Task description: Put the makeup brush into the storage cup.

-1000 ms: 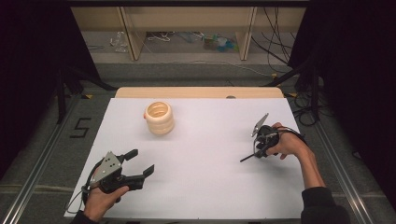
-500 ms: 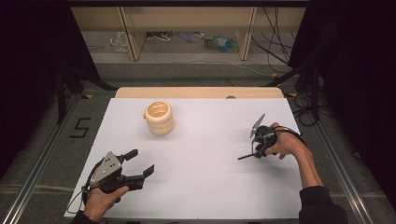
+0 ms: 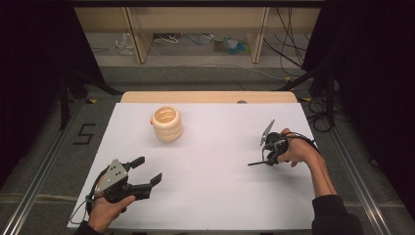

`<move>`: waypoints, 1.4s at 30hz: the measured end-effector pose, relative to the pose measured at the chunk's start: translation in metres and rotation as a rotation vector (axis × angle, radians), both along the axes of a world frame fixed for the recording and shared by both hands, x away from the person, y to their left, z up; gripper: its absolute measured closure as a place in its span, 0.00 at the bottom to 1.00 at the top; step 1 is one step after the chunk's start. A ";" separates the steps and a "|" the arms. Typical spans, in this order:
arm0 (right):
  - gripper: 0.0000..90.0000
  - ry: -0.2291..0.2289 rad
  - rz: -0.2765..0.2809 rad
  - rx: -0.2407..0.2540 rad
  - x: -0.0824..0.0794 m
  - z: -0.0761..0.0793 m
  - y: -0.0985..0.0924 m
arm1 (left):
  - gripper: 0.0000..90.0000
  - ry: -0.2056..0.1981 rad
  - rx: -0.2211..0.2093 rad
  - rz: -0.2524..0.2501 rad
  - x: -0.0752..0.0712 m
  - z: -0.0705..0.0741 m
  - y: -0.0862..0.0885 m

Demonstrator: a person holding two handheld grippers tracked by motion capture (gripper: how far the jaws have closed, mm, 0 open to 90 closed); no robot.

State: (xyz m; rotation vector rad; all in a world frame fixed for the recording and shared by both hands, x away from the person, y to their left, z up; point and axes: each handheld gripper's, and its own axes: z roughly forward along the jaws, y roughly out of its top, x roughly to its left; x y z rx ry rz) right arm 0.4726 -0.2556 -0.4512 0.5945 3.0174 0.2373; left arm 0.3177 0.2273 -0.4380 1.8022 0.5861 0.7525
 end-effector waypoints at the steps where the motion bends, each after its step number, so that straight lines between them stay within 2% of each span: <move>1: 0.81 0.005 0.004 -0.004 0.000 0.000 0.000 | 0.19 0.000 0.000 0.000 0.000 0.000 0.000; 12: 0.86 0.017 0.016 -0.022 -0.001 0.000 0.004 | 0.19 -0.009 -0.008 -0.011 0.000 0.000 0.000; 13: 0.87 0.026 0.011 -0.023 -0.001 0.001 0.004 | 0.19 0.131 -0.149 0.032 -0.011 -0.005 -0.009; 14: 0.87 0.014 0.017 -0.024 -0.002 0.000 0.004 | 0.19 0.110 -0.129 0.024 -0.009 -0.004 -0.008; 16: 0.87 0.011 0.032 -0.027 -0.001 0.000 0.005 | 0.19 0.111 -0.129 0.024 -0.009 -0.004 -0.008; 17: 0.88 0.009 0.035 -0.028 -0.002 0.000 0.005 | 0.19 -0.002 -0.003 -0.002 -0.001 0.000 0.000; 19: 0.88 0.012 0.028 -0.034 -0.002 0.000 0.006 | 0.19 -0.001 -0.001 -0.002 -0.001 0.000 0.000; 20: 0.88 0.012 0.046 -0.044 -0.001 0.000 0.007 | 0.19 -0.001 -0.002 -0.002 -0.001 0.000 0.000; 25: 0.90 0.015 0.061 -0.052 -0.002 0.000 0.009 | 0.19 -0.001 -0.008 -0.002 -0.001 0.001 0.000; 26: 0.91 0.016 0.066 -0.053 -0.002 0.000 0.009 | 0.19 0.049 -0.057 -0.001 -0.004 -0.002 -0.003; 27: 0.91 0.017 0.068 -0.054 -0.002 0.000 0.009 | 0.19 0.111 -0.128 0.024 -0.009 -0.004 -0.008; 28: 0.91 0.018 0.073 -0.054 -0.002 0.000 0.009 | 0.19 -0.010 -0.010 -0.012 0.000 0.000 0.000; 36: 0.93 0.020 0.070 -0.055 -0.002 0.000 0.010 | 0.19 -0.004 -0.010 -0.007 0.000 0.000 0.000; 37: 0.93 0.025 0.052 -0.055 -0.002 0.000 0.009 | 0.19 0.000 -0.002 -0.003 -0.001 0.000 0.000; 40: 0.94 0.023 0.047 -0.046 -0.002 0.000 0.009 | 0.19 -0.009 -0.011 -0.014 0.000 0.000 -0.001; 42: 0.94 0.024 0.049 -0.047 -0.002 0.000 0.009 | 0.19 0.000 0.000 -0.001 -0.001 0.000 0.000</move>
